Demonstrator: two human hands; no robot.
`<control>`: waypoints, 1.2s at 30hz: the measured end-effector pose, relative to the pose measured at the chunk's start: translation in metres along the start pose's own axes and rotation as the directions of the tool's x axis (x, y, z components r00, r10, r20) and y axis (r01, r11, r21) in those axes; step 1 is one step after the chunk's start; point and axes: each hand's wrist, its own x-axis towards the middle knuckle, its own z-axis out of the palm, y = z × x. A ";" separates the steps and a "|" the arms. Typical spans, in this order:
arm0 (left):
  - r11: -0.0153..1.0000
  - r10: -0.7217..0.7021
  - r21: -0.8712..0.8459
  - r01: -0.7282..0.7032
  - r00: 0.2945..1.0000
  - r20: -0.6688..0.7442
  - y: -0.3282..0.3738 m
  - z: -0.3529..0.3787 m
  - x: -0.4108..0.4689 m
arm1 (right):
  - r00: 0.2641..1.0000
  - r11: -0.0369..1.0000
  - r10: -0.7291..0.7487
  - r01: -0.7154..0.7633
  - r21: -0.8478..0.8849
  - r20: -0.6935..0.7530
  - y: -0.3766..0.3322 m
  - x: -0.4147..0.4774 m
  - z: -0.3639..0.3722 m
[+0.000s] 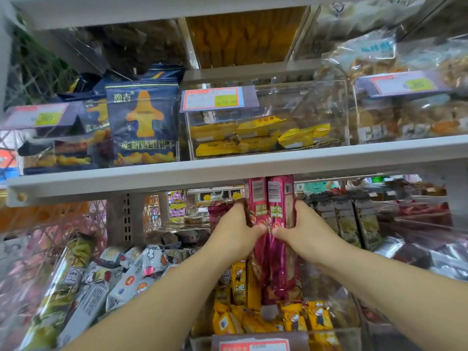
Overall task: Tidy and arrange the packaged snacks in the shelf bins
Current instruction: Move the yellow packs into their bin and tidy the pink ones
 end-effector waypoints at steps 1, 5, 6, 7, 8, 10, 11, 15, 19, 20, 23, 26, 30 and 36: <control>1.000 -0.026 -0.008 0.026 1.000 0.009 0.001 0.004 0.003 | 1.000 0.999 0.005 -0.006 -0.041 -0.018 0.002 0.003 -0.001; 0.988 -0.144 0.075 0.136 0.984 0.105 -0.001 0.023 0.020 | 0.996 0.976 0.084 -0.082 -0.202 0.003 0.009 0.020 0.000; 0.981 -0.168 0.117 0.153 0.977 0.129 -0.004 0.027 0.023 | 0.995 0.964 0.103 -0.097 -0.246 0.012 0.010 0.023 0.000; 0.974 -0.192 0.152 0.171 0.971 0.141 -0.008 0.031 0.026 | 0.993 0.951 0.113 -0.106 -0.291 0.009 0.010 0.026 -0.001; 0.968 -0.210 0.172 0.185 0.967 0.141 -0.012 0.034 0.029 | 0.993 0.935 0.119 -0.112 -0.337 -0.001 0.010 0.028 -0.001; 0.961 -0.232 0.184 0.208 0.965 0.123 -0.018 0.039 0.034 | 0.994 0.878 0.093 -0.112 -0.466 -0.064 0.012 0.028 -0.002; 0.960 -0.232 0.184 0.209 0.966 0.115 -0.020 0.040 0.036 | 0.993 0.845 0.063 -0.105 -0.524 -0.098 0.012 0.026 -0.002; 0.964 -0.191 0.213 0.159 0.972 0.139 -0.023 0.040 0.040 | 0.997 0.839 -0.045 0.000 -0.544 -0.068 0.008 0.015 -0.001; 0.905 -0.213 0.408 0.123 0.960 0.184 -0.027 0.031 0.039 | 0.996 0.744 -0.087 0.075 -0.664 0.015 0.007 0.013 -0.002; 0.885 -0.237 0.449 0.121 0.948 0.213 -0.028 0.030 0.039 | 0.996 0.728 -0.084 0.078 -0.681 0.023 0.006 0.013 -0.002; 0.829 -0.321 0.551 0.098 0.889 0.326 -0.031 0.034 0.034 | 0.997 0.702 -0.064 0.071 -0.709 0.037 0.007 0.014 -0.006; 0.799 -0.352 0.599 0.047 0.844 0.404 -0.033 0.036 0.030 | 0.998 0.728 -0.020 0.052 -0.683 0.054 0.009 0.016 -0.007; 0.771 -0.368 0.637 0.009 0.822 0.434 -0.034 0.036 0.023 | 0.998 0.763 -0.005 0.043 -0.645 0.061 0.012 0.017 -0.007; 0.792 -0.207 0.608 -0.048 0.917 0.342 -0.023 0.026 0.018 | 0.999 0.783 -0.008 0.036 -0.621 0.048 0.015 0.018 -0.006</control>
